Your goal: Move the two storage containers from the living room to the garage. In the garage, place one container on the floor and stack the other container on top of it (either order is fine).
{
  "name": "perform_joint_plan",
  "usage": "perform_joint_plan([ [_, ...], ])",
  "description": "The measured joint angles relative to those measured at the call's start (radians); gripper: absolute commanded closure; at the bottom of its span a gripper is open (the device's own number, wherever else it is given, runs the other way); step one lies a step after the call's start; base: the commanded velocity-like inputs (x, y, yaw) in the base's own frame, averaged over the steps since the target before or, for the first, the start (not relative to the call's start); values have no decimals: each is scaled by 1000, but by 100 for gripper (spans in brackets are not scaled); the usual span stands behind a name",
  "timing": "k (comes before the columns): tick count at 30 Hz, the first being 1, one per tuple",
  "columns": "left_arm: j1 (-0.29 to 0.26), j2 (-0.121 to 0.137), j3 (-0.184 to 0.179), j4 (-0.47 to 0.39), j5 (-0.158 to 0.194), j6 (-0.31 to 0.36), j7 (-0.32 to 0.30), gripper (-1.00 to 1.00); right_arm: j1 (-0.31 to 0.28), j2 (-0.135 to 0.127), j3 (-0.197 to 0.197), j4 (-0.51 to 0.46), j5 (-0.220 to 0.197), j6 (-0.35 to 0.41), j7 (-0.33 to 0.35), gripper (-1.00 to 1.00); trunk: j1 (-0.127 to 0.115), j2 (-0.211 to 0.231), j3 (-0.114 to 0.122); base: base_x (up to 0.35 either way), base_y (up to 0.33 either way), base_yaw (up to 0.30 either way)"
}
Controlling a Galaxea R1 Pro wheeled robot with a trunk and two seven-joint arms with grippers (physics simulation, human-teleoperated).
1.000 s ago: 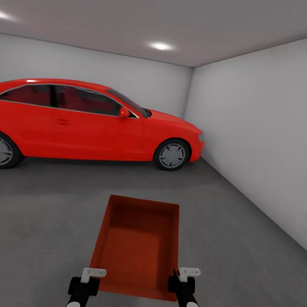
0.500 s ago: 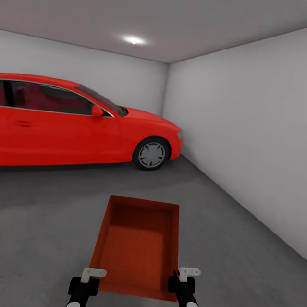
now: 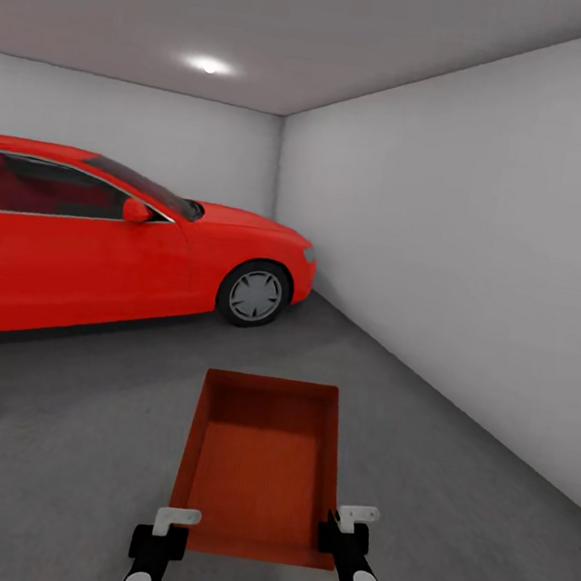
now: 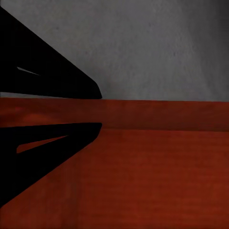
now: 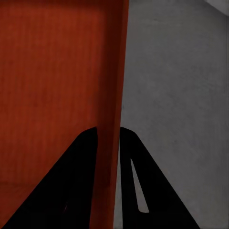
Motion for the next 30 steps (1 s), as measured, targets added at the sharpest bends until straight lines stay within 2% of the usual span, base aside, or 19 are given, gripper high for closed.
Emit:
perform_joint_plan([
  [21, 0, 0, 0, 2, 2, -5, 0, 100, 0, 0, -2, -2, 6, 0, -1, 100, 0, 0, 0, 322, 0, -3],
  [30, 0, 0, 1, 2, 1, -5, 0, 100, 0, 0, -1, -3, 4, 0, -1, 100, 0, 0, 0, 322, 0, -203],
])
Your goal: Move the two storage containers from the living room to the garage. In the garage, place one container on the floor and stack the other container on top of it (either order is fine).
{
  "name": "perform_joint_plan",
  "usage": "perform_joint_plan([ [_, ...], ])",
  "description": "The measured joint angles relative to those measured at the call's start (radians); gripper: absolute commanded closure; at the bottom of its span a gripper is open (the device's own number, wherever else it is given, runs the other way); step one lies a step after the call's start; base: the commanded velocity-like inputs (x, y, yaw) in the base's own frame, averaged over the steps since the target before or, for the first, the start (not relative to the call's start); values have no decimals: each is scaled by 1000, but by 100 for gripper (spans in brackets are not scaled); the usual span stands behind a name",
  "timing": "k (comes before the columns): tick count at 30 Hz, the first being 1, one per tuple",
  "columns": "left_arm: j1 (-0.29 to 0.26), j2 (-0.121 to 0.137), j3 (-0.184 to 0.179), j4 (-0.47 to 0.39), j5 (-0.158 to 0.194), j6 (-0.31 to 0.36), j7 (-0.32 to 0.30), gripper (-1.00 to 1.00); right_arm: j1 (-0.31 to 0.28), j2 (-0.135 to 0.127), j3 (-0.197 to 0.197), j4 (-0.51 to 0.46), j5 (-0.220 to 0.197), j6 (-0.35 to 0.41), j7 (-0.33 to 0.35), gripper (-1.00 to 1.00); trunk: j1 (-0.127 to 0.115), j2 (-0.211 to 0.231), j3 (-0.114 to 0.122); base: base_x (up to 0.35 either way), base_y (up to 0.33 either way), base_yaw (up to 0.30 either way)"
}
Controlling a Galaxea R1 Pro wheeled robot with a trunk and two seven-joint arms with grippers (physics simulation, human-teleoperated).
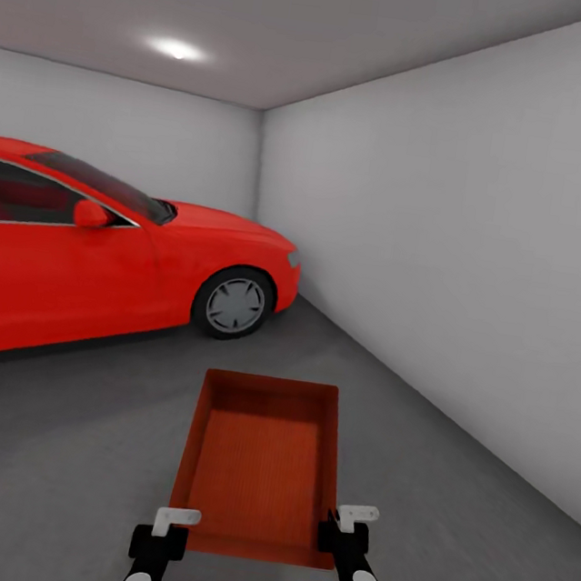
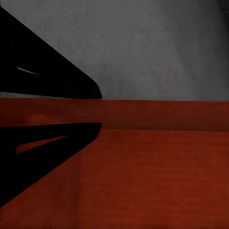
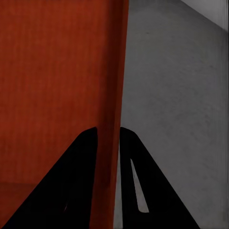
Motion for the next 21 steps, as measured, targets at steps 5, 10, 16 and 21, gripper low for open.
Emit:
perform_joint_plan([
  [5, 0, 0, 0, -2, -1, 3, -1, 100, 0, 0, -1, 1, -1, 0, 1, 100, 0, 0, 0, 322, 28, -280],
  [10, 0, 1, 1, -6, -2, 1, 0, 100, 0, 0, 0, -5, 0, -1, -2, 100, 0, 0, 0, 322, 94, -281],
  [16, 0, 1, 2, -9, -4, 2, -1, 100, 0, 0, 0, -7, -1, -1, -2, 100, 0, 0, 0, 322, 146, -267],
  [21, 0, 1, 2, -9, -4, 3, -1, 100, 0, 0, -1, -6, -1, -1, -2, 100, 0, 0, 0, 322, 161, -263],
])
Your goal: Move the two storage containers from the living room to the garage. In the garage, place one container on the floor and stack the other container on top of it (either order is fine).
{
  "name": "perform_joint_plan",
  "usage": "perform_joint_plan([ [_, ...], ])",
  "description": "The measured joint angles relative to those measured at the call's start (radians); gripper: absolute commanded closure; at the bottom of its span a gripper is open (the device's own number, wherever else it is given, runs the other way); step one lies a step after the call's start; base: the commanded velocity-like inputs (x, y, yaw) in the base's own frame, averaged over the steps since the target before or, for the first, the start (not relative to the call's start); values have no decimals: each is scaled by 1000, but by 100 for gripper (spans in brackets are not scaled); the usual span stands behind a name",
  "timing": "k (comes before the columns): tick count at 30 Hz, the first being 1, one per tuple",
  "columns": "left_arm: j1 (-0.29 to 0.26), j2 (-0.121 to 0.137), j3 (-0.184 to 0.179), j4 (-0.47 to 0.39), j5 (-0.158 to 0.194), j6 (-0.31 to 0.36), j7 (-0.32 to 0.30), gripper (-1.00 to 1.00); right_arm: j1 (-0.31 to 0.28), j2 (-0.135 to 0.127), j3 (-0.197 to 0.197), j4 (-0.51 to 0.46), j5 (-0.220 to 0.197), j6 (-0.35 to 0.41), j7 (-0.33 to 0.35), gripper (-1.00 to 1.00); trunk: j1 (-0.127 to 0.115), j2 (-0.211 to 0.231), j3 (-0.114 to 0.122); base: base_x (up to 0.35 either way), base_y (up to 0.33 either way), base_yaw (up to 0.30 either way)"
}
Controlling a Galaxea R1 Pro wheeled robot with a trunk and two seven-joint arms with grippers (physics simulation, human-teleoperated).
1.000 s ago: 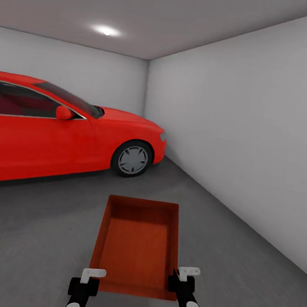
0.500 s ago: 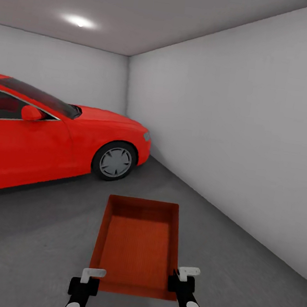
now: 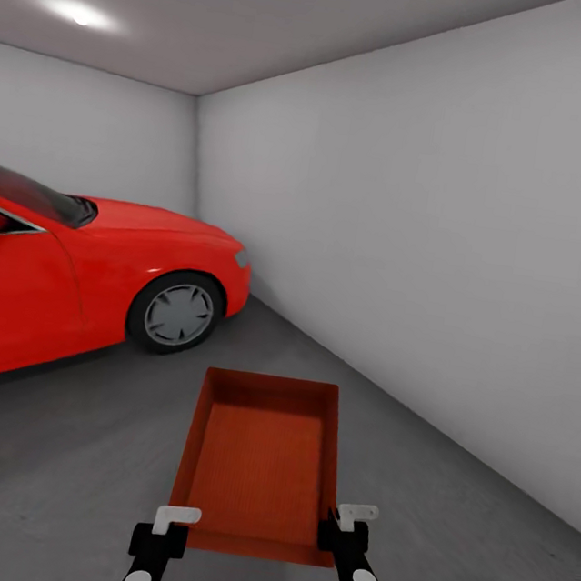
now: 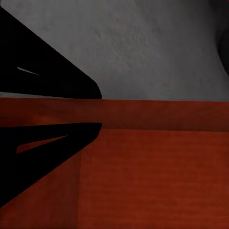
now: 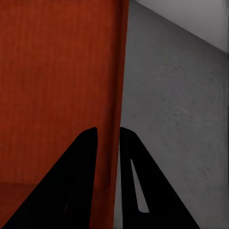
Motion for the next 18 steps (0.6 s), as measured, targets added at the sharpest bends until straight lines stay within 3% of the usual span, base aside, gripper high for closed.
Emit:
perform_joint_plan([
  [18, 0, 0, 1, -1, -1, 0, 0, 100, 0, 0, 0, -1, 0, 0, 0, 100, 0, 0, 0, 320, 170, -262],
])
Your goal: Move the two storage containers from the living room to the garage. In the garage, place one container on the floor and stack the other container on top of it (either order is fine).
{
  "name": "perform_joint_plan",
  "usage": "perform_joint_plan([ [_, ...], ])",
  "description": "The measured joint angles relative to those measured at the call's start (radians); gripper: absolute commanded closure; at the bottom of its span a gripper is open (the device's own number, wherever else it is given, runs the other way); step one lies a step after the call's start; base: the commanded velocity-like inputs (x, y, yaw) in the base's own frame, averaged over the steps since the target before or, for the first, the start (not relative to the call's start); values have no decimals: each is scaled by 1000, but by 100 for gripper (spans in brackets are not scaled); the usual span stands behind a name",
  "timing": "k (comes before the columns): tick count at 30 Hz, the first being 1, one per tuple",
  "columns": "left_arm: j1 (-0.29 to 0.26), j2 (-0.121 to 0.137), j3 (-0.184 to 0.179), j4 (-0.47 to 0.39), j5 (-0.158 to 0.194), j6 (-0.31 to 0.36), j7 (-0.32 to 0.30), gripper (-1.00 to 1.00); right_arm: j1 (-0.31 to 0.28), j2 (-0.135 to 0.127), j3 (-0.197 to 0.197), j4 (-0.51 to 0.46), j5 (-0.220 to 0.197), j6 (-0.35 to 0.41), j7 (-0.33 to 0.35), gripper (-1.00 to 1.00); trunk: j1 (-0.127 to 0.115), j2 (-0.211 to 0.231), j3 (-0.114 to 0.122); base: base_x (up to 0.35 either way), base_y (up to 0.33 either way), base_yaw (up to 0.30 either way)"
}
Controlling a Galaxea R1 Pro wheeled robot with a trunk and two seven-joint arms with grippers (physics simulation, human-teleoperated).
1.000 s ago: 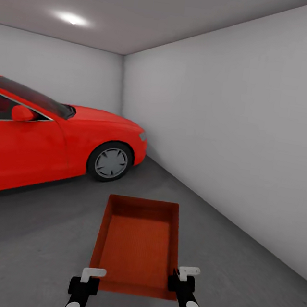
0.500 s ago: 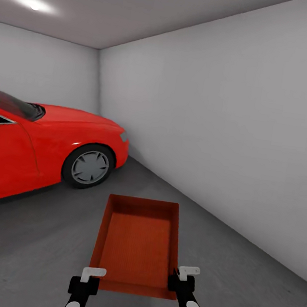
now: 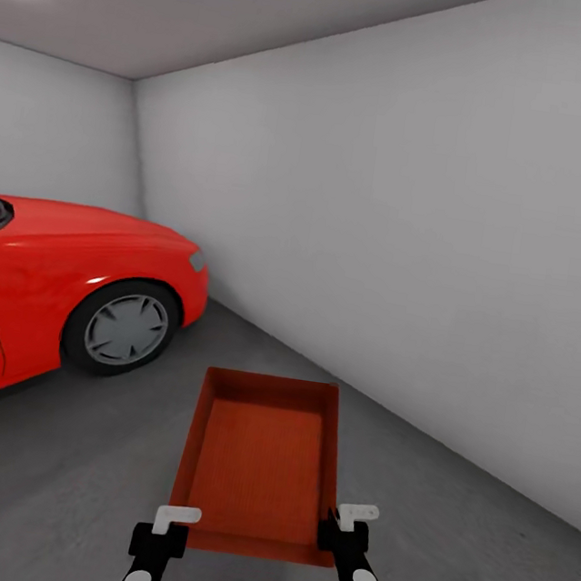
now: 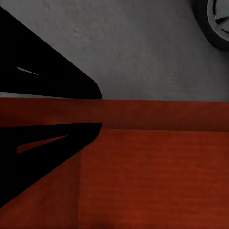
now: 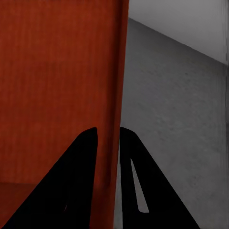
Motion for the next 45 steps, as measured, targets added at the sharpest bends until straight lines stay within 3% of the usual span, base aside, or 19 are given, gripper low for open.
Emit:
perform_joint_plan([
  [45, 0, -2, 0, 5, -1, 6, 0, 100, 0, 0, 2, 9, -7, 1, 3, 100, 0, 0, 0, 298, 222, -262],
])
